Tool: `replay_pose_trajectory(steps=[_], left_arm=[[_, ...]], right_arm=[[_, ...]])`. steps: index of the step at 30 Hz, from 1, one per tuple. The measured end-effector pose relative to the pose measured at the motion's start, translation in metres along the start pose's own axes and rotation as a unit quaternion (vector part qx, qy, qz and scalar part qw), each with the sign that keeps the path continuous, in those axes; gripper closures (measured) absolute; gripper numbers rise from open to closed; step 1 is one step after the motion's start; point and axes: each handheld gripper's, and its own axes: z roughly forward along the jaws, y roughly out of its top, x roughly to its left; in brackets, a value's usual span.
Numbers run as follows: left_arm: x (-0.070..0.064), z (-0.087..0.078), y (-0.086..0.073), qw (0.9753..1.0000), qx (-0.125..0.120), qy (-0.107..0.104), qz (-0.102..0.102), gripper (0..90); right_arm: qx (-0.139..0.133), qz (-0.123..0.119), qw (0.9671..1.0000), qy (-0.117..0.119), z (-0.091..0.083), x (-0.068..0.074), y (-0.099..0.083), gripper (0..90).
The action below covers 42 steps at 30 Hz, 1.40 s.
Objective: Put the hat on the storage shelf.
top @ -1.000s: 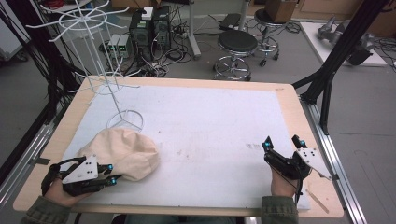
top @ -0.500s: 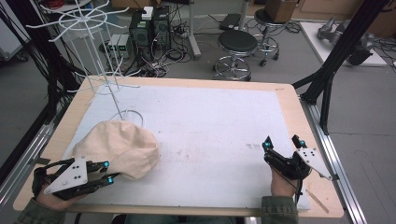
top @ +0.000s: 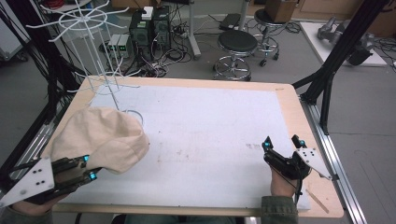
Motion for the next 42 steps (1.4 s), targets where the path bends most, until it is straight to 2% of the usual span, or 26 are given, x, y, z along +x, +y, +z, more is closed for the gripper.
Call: replay_pose_trajectory(steps=[4,7,10,13,16,18,19,21,24,28,30,31,32,34,37,40,42], left_arm=[[0.006,-0.011,-0.003,0.9992,-0.025,0.028,-0.014,76.2],[0.009,-0.018,-0.002,0.9971,-0.047,0.056,-0.021,76.2],[0.012,-0.023,0.0,0.9949,-0.062,0.074,-0.029,76.2],[0.015,-0.028,0.001,0.9932,-0.071,0.088,-0.028,76.1],[0.018,-0.032,0.003,0.9901,-0.078,0.113,-0.03,76.1],[0.02,-0.034,0.005,0.9866,-0.089,0.132,-0.034,76.1],[0.022,-0.035,0.006,0.9857,-0.093,0.136,-0.035,76.1],[0.024,-0.035,0.01,0.9815,-0.106,0.155,-0.038,76.1],[0.028,-0.033,0.017,0.9764,-0.109,0.183,-0.035,76.2],[0.032,-0.031,0.025,0.9663,-0.128,0.221,-0.035,76.2],[0.033,-0.03,0.028,0.9635,-0.13,0.231,-0.034,76.1],[0.034,-0.029,0.03,0.9604,-0.137,0.24,-0.035,76.1],[0.035,-0.028,0.03,0.9595,-0.139,0.242,-0.036,76.1],[0.036,-0.027,0.032,0.956,-0.144,0.253,-0.034,76.1],[0.036,-0.026,0.033,0.9479,-0.155,0.277,-0.03,76.1],[0.034,-0.028,0.034,0.9416,-0.167,0.291,-0.025,76.1],[0.032,-0.031,0.035,0.9365,-0.178,0.301,-0.021,76.1]], right_arm=[[0.001,0.003,1.0,0.0,0.0,0.001,0.0,3.9],[0.003,0.003,1.0,0.001,0.001,0.0,0.0,3.9],[0.004,0.005,1.0,0.001,0.001,0.0,0.0,3.9],[0.004,0.004,1.0,0.001,0.001,0.001,0.0,3.9],[0.003,0.003,1.0,0.0,0.002,0.001,0.0,3.9],[0.004,0.005,1.0,0.0,0.002,0.002,-0.001,3.9],[0.003,0.004,1.0,0.0,0.002,0.002,-0.001,3.9],[0.005,0.006,1.0,0.001,0.002,0.002,-0.001,3.9],[0.004,0.004,1.0,0.001,0.003,0.002,-0.001,3.9],[0.005,0.005,1.0,0.002,0.004,0.002,-0.001,3.9],[0.006,0.007,1.0,0.003,0.004,0.002,-0.001,3.9],[0.008,0.009,0.9999,0.004,0.003,0.002,-0.001,3.9],[0.006,0.005,1.0,0.004,0.004,0.001,-0.001,3.9],[0.006,0.005,1.0,0.005,0.004,0.001,-0.001,3.9],[0.006,0.005,1.0,0.006,0.004,0.001,-0.001,3.9],[0.007,0.004,0.9999,0.007,0.004,0.001,-0.001,3.9],[0.008,0.005,0.9999,0.008,0.004,0.001,-0.001,3.9]])
